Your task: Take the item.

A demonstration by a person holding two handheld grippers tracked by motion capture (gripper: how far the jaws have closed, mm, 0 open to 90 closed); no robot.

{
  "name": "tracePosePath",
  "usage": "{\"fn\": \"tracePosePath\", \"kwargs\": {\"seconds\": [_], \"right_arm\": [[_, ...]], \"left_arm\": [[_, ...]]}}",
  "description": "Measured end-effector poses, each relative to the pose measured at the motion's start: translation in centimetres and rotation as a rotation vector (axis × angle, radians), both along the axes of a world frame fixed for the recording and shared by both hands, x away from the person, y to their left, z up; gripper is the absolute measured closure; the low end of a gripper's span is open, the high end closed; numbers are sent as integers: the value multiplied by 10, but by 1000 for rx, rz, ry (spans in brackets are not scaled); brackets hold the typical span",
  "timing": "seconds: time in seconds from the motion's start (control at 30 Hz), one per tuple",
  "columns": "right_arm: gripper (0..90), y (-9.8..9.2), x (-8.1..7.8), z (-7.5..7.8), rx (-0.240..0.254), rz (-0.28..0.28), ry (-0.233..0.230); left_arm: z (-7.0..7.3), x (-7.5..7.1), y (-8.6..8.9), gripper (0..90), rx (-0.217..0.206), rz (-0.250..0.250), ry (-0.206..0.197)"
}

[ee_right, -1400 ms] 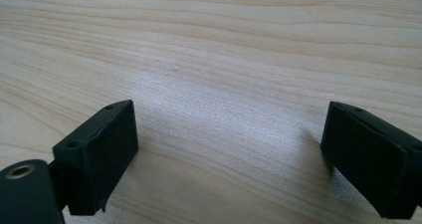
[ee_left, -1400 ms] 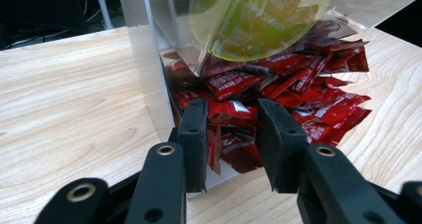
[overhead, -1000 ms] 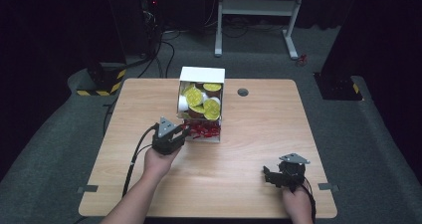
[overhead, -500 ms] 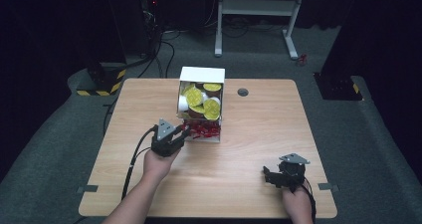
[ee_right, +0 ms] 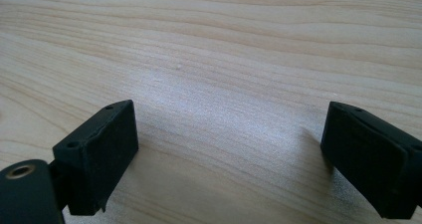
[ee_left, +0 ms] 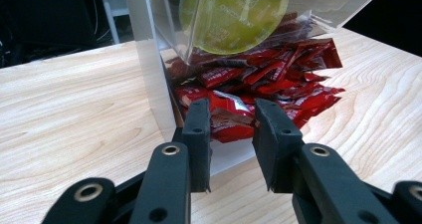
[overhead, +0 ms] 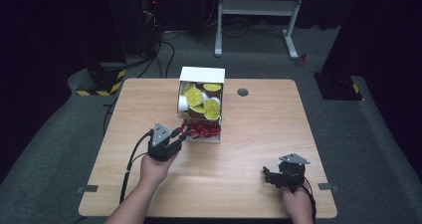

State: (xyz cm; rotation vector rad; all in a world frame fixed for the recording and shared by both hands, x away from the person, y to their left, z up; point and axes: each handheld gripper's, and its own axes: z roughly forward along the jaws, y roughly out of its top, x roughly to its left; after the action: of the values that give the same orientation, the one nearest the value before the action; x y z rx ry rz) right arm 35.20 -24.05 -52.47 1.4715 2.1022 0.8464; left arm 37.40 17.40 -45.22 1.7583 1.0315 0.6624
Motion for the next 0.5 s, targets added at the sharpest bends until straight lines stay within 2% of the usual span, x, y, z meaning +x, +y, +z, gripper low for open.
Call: {"fn": "tracePosePath", "kwargs": {"seconds": [0.5], "right_arm": [[78, 0, 0, 0, 0, 1, 0]], "left_arm": [[2, -12, 5, 690, -18, -8, -15]]}}
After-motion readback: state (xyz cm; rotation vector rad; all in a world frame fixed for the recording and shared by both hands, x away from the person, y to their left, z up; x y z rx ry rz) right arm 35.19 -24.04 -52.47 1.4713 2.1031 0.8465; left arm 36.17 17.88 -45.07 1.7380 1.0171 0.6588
